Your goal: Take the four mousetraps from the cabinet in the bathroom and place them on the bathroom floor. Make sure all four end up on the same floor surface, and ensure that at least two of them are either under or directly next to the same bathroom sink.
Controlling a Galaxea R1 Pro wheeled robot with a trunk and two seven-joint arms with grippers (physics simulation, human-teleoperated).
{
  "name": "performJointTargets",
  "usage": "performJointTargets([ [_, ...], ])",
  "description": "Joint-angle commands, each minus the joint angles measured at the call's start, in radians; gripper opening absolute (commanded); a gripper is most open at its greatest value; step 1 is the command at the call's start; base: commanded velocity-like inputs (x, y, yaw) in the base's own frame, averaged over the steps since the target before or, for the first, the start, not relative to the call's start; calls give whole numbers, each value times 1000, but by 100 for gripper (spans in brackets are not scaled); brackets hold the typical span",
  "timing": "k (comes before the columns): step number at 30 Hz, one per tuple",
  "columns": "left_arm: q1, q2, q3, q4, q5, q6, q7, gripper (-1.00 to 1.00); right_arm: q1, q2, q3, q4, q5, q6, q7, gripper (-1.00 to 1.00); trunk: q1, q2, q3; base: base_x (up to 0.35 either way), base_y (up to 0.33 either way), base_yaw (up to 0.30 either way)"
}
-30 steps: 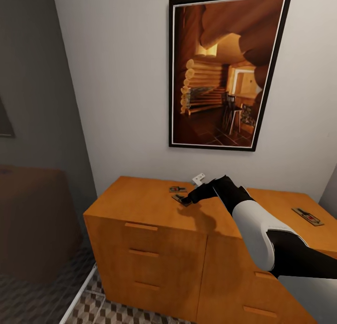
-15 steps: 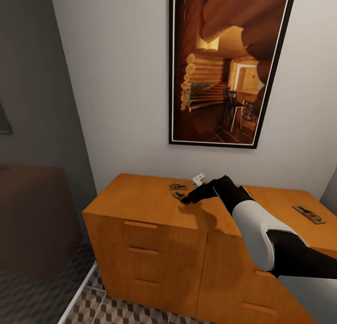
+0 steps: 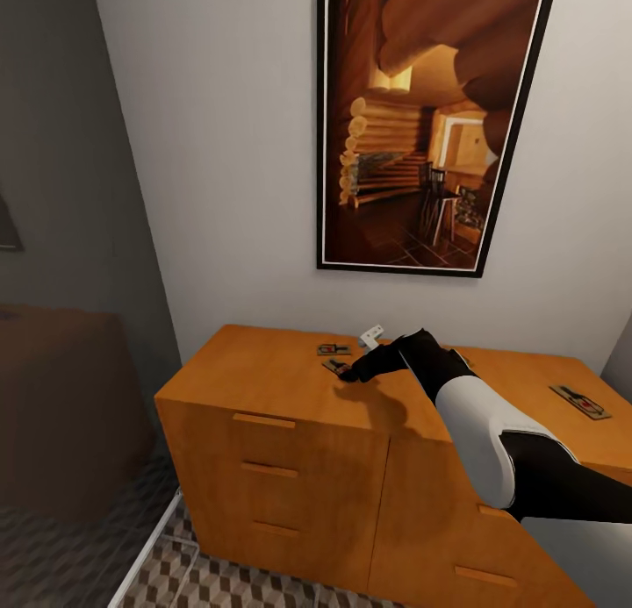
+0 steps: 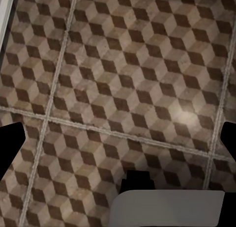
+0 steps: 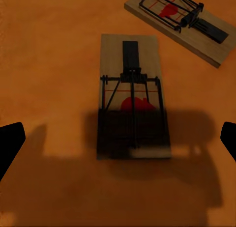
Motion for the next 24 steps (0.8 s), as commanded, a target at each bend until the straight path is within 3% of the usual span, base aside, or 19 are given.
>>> performJointTargets([
  [1,-1,0,1,1,0,-3,2,100,0,1,-9,-2,6,7,7,100,0,-1,-1,0,0,0],
  [24,-1,0,1,1,-2,-4,2,100,0,0,-11,-3,6,7,48,100,0,-1,-1,0,-4,0],
])
